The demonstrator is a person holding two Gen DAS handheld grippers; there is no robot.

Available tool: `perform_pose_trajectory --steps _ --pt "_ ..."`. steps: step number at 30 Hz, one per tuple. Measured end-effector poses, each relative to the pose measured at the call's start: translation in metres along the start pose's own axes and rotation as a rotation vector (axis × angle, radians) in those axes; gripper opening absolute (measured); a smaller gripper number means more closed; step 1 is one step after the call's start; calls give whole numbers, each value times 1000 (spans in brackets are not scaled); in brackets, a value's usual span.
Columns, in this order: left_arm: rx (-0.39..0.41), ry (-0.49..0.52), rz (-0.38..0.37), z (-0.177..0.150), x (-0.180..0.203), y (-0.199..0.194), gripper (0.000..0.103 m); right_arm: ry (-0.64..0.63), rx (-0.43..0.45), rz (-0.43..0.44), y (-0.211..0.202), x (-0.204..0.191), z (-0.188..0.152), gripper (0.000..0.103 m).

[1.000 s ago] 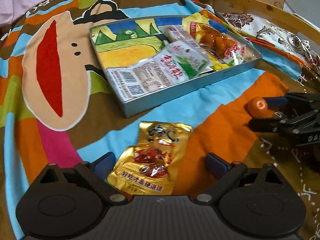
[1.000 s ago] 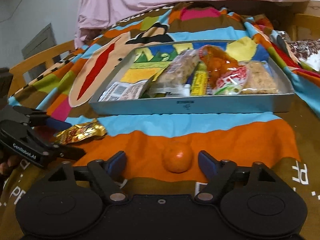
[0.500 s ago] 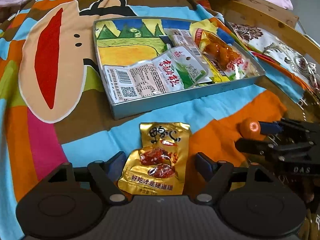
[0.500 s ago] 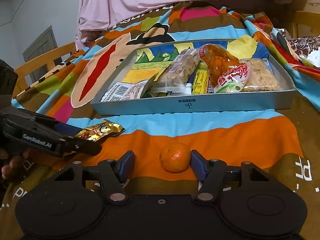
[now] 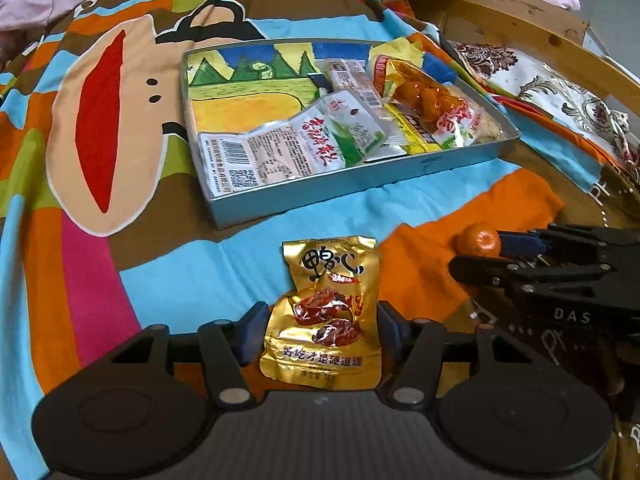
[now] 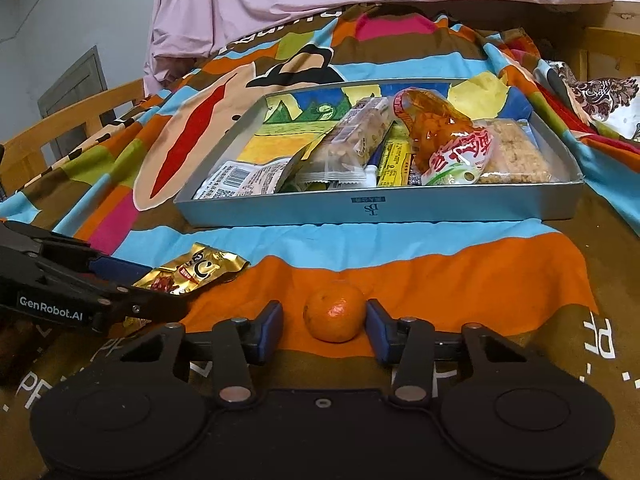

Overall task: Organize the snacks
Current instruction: 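Grasp the tangerine with the right gripper while the left grasps the gold duck packet, then carry the tangerine and gold packet over the tray and lower them in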

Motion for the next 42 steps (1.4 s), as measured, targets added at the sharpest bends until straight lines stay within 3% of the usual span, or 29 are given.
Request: perform_pose_trajectory --steps 4,10,16,24,31,42 --pt "2 13 13 2 1 5 66 -1 -1 -7 1 0 -1 44" --pt "29 20 42 1 6 6 63 -10 2 -42 1 -1 -2 36" --pt "47 -46 56 -3 6 -7 53 -14 19 -55 -5 -6 -2 35" --pt "51 -61 69 -17 17 -33 51 -29 50 -23 -31 -21 -3 35" --pt "130 -148 80 -18 20 -60 50 -20 113 -15 -49 -21 4 35" --pt "290 -263 117 18 19 -72 50 -12 260 -31 -60 -15 30 35"
Point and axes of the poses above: each gripper's, at about its wrist camera, not at the fingertips, and y roughly the way its jaws point, x to its right, z to its top, the point moved 6 cm from there along y, roughly the way its jaws point, and after that the axes turned 5 degrees about -x, right-handed, at the moved point
